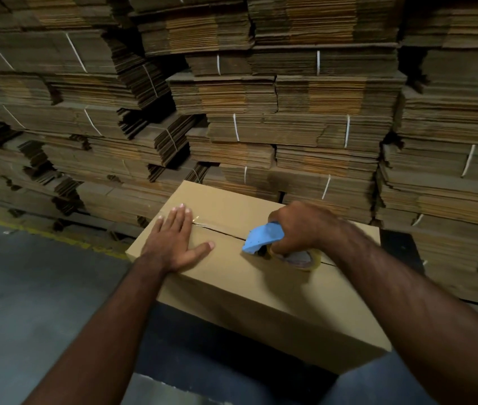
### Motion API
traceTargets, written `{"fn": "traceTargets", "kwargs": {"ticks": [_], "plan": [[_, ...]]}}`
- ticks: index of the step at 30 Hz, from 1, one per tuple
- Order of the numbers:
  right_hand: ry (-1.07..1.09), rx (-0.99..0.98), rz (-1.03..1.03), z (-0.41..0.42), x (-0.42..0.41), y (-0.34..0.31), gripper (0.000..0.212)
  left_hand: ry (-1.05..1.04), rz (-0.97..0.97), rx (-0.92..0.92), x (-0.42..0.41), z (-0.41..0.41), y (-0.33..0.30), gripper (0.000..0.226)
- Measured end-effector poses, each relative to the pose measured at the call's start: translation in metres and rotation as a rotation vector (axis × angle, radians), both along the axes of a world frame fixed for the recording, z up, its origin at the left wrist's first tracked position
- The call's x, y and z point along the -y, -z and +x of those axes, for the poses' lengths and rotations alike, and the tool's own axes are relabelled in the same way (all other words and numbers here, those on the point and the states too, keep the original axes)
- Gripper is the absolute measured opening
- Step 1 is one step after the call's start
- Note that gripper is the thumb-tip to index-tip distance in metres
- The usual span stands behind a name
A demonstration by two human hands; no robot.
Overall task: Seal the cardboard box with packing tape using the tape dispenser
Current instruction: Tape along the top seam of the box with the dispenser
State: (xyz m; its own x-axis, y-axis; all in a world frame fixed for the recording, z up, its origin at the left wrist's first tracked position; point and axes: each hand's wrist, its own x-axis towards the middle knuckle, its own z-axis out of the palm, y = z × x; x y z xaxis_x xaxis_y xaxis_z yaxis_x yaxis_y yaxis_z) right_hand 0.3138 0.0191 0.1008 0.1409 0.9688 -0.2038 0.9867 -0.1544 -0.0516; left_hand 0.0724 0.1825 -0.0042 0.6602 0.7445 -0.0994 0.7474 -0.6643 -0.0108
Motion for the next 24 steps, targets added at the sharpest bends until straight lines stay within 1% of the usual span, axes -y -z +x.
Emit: {"fn": "traceTargets", "kwargs": {"ticks": [2, 5, 6, 7, 8, 10, 12, 16, 19, 22, 23, 24], "plan": [[0.007, -0.011, -0.013, 0.003, 0.0, -0.001, 0.053, 0.083, -0.012, 0.035, 0.015, 0.002, -0.001, 0.11], [0.014, -0.005, -0.037, 0.005, 0.0, -0.001, 0.053, 0.277, -0.014, 0.055, 0.038, 0.014, -0.001, 0.106], [0.016, -0.001, -0.04, 0.005, 0.0, -0.002, 0.052, 0.315, -0.017, 0.044, 0.042, 0.018, 0.001, 0.104], [0.02, 0.002, -0.044, 0.004, 0.0, -0.002, 0.051, 0.31, -0.029, 0.046, 0.04, 0.021, 0.001, 0.102], [0.025, 0.003, -0.049, 0.004, 0.0, -0.002, 0.051, 0.258, -0.045, 0.072, 0.035, 0.021, 0.001, 0.099], [0.037, -0.003, -0.062, 0.004, -0.001, -0.003, 0.051, 0.082, -0.055, 0.129, 0.017, 0.016, 0.0, 0.092], [0.046, -0.013, -0.07, 0.004, -0.002, -0.002, 0.052, -0.023, -0.024, 0.11, -0.002, 0.01, 0.003, 0.088], [0.058, -0.019, -0.027, -0.001, -0.009, -0.002, 0.057, -0.068, 0.005, 0.082, -0.025, 0.01, 0.007, 0.086], [0.048, 0.0, 0.02, -0.006, -0.016, 0.003, 0.068, -0.133, 0.026, 0.054, -0.033, 0.014, 0.004, 0.087], [0.053, -0.005, 0.017, -0.008, -0.018, 0.003, 0.062, -0.236, 0.005, 0.043, -0.018, 0.029, -0.002, 0.083], [0.057, -0.012, 0.012, -0.008, -0.018, 0.003, 0.06, -0.218, -0.003, 0.057, -0.007, 0.037, -0.002, 0.081], [0.061, -0.017, 0.014, -0.007, -0.018, 0.003, 0.059, -0.154, -0.008, 0.087, 0.005, 0.045, 0.0, 0.078]]}}
